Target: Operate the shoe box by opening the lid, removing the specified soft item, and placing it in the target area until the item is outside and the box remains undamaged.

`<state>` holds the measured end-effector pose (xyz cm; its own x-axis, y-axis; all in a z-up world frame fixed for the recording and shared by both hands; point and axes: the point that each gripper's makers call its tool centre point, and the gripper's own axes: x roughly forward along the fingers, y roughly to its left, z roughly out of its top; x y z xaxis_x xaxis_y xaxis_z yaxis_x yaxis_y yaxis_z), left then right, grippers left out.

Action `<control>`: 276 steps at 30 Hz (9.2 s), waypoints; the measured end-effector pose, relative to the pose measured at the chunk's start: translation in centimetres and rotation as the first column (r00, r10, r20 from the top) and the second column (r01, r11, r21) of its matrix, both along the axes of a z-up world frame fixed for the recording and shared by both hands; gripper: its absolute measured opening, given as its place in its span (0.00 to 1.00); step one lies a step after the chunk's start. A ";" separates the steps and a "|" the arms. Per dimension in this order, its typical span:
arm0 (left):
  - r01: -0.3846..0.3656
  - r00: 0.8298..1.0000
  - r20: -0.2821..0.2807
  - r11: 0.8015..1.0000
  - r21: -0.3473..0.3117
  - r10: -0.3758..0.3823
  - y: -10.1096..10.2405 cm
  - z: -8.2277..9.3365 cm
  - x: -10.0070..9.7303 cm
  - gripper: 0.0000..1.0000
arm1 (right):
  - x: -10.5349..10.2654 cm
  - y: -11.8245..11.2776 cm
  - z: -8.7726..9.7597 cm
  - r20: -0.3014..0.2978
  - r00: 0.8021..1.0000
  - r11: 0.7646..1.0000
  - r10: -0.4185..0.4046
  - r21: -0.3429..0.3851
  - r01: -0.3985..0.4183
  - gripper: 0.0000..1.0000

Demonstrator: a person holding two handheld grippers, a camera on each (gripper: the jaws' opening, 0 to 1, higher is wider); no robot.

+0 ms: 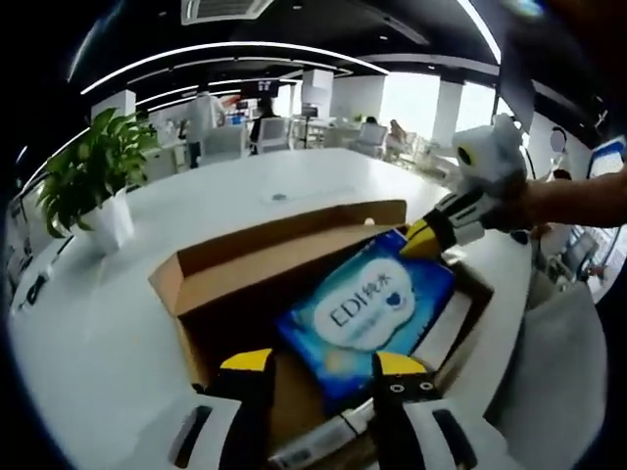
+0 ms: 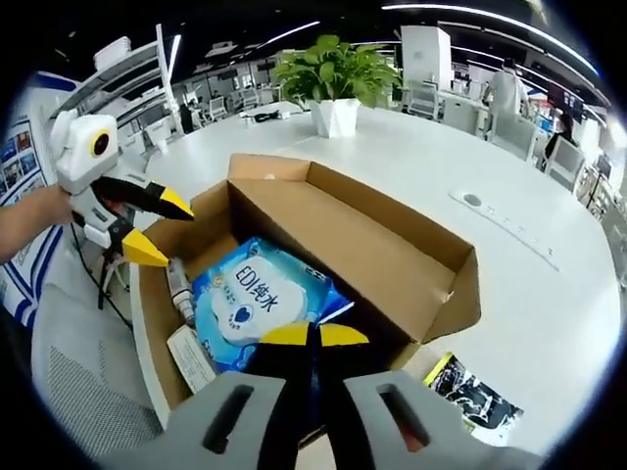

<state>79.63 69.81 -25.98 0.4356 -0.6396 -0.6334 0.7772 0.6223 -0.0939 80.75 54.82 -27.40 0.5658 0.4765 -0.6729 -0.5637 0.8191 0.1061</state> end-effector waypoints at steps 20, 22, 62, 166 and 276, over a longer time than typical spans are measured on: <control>-0.057 0.974 -0.219 0.998 0.019 0.060 -0.9 -4.0 -0.2 0.29 | -0.2 -0.6 -1.0 -0.002 1.000 0.999 0.014 -0.029 -0.014 0.00; -0.053 0.970 -0.237 0.998 0.016 0.055 -1.1 -4.3 -0.3 0.29 | -0.1 -0.6 -1.0 0.000 1.000 0.999 0.016 -0.030 -0.016 0.00; -0.203 0.927 -0.334 0.977 -0.069 0.169 -1.2 -2.8 0.0 0.01 | -0.9 -0.1 1.2 0.010 0.996 0.991 -0.089 0.103 0.087 0.00; 0.086 0.938 -0.327 0.992 -0.092 -0.112 -24.7 1.2 -2.8 0.01 | -4.2 -23.4 3.6 -0.020 0.863 0.845 -0.506 0.191 0.500 0.00; 0.316 0.948 -0.076 0.941 0.122 -0.309 -23.7 1.0 -2.0 0.22 | -3.8 -25.0 -2.1 -0.047 0.865 0.863 -0.499 0.061 0.502 0.13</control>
